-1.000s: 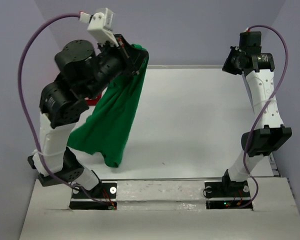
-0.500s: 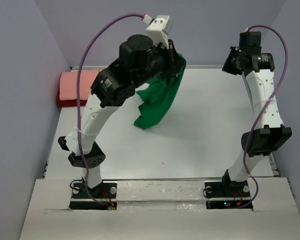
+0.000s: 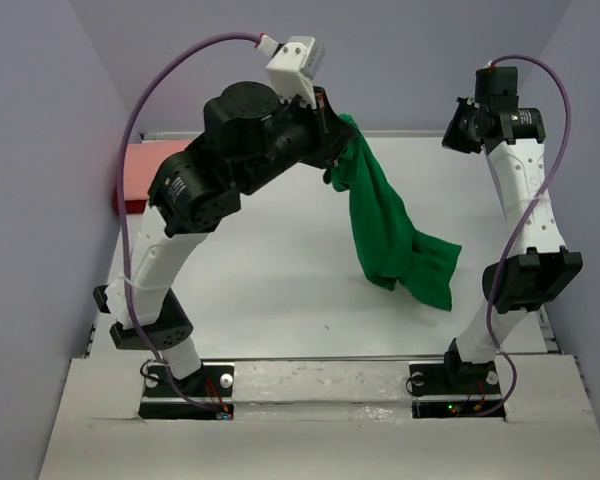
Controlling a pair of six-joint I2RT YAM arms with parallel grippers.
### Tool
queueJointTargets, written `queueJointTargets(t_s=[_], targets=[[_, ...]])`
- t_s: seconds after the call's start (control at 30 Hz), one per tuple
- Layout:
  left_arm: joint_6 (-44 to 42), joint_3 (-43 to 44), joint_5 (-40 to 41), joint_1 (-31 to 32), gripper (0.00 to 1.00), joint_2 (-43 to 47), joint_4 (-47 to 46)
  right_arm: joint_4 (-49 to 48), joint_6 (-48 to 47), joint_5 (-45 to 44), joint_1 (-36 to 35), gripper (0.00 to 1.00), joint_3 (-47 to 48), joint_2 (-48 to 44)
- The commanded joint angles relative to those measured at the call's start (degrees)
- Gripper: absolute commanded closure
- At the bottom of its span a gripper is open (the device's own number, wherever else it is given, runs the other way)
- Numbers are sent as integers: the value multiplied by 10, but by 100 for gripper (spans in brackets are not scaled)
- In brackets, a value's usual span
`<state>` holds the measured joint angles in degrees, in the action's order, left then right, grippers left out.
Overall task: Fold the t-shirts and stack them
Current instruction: Flatten out the tshirt
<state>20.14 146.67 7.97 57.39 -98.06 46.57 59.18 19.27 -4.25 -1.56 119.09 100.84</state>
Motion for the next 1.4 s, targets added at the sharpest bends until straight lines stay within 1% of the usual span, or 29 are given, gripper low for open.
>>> queueJointTargets(t_s=[0.0,0.17,0.3,0.4,0.5,0.6,0.73,0.83,0.9,1.03,1.13,1.2,1.37], targets=[[-26,3,69,-8,100,64,-14,-6,-8,6,0,100,29,-4],[-27,2,59,-69,100,76,8,-4,-12,5,0,100,37,-2],[-30,-13,55,-122,100,92,8,-2,-15,5,0,100,37,-1],[-34,-24,61,-140,100,102,7,-3,-15,11,0,100,35,1],[-35,-27,56,-142,100,94,4,-5,-14,13,-5,100,37,1],[-27,-12,-8,-142,100,61,-10,-2,-16,13,-5,100,43,7],[-25,5,-28,-136,100,11,-24,-3,-19,11,-5,100,41,2],[-19,11,-42,-132,100,-4,-31,-3,-20,8,-5,100,40,1],[-19,16,-33,-124,100,-3,-33,-3,-20,9,-5,100,40,1],[-15,-2,24,-115,100,37,-36,-2,-20,9,-5,100,44,3],[-12,-24,71,-115,100,95,-32,1,-19,12,-5,100,55,9],[-10,-38,91,-115,100,118,-25,6,-19,14,-5,100,62,14],[-7,-51,171,-115,100,182,-3,6,-20,19,-5,100,62,16]])
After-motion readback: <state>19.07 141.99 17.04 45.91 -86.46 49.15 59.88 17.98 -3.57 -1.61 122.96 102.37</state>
